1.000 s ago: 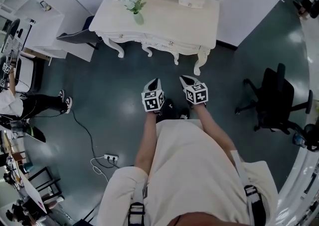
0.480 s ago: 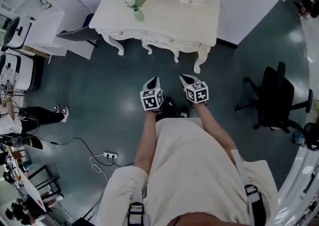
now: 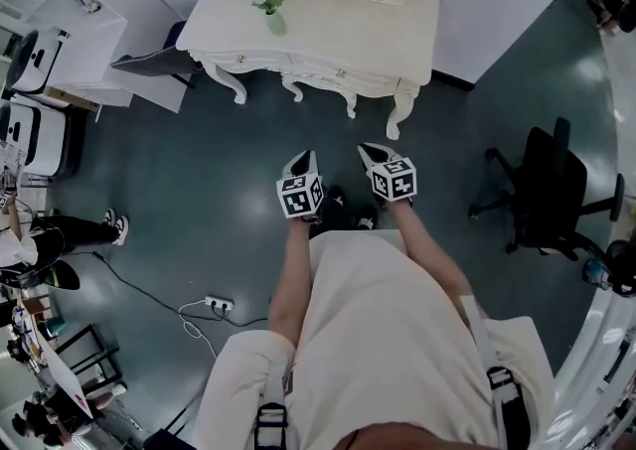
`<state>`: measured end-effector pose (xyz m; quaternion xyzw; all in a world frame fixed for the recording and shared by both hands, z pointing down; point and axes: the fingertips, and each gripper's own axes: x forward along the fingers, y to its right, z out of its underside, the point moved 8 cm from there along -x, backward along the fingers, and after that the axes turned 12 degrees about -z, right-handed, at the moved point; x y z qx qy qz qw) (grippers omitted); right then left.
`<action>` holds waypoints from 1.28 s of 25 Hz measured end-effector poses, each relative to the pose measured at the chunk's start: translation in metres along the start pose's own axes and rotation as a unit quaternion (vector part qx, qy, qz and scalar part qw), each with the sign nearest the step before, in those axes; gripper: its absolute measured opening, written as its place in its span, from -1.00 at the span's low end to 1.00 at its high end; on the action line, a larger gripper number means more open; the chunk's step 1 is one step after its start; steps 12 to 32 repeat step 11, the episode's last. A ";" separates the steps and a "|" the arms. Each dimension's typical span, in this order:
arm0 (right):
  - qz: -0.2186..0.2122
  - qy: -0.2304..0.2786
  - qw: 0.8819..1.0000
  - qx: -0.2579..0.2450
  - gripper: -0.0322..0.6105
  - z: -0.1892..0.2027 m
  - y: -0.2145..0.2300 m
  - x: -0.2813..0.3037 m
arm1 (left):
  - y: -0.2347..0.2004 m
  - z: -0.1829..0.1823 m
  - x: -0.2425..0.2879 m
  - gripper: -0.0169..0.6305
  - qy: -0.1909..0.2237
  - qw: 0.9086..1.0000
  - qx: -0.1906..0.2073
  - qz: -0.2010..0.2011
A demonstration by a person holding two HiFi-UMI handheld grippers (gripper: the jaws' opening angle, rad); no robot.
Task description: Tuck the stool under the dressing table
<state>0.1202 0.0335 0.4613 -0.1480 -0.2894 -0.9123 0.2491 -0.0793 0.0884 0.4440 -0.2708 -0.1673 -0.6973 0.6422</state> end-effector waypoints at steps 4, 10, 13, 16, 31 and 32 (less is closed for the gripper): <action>0.000 0.000 1.000 -0.001 -0.77 0.003 0.000 -0.002 | 0.001 0.003 0.000 -0.90 -0.002 1.000 0.002 0.001; 0.004 0.006 1.000 0.002 -0.77 0.003 0.001 -0.007 | 0.002 0.005 0.000 -0.90 -0.002 1.000 0.004 0.001; 0.004 0.007 1.000 0.003 -0.77 0.003 0.002 -0.008 | 0.002 0.005 0.000 -0.90 -0.002 1.000 0.005 0.001; 0.004 0.007 1.000 0.003 -0.77 0.003 0.002 -0.008 | 0.002 0.005 0.000 -0.90 -0.002 1.000 0.005 0.001; 0.004 0.007 1.000 0.003 -0.77 0.003 0.002 -0.008 | 0.002 0.005 0.000 -0.90 -0.002 1.000 0.005 0.001; 0.004 0.007 1.000 0.003 -0.77 0.003 0.002 -0.008 | 0.002 0.005 0.000 -0.90 -0.002 1.000 0.005 0.001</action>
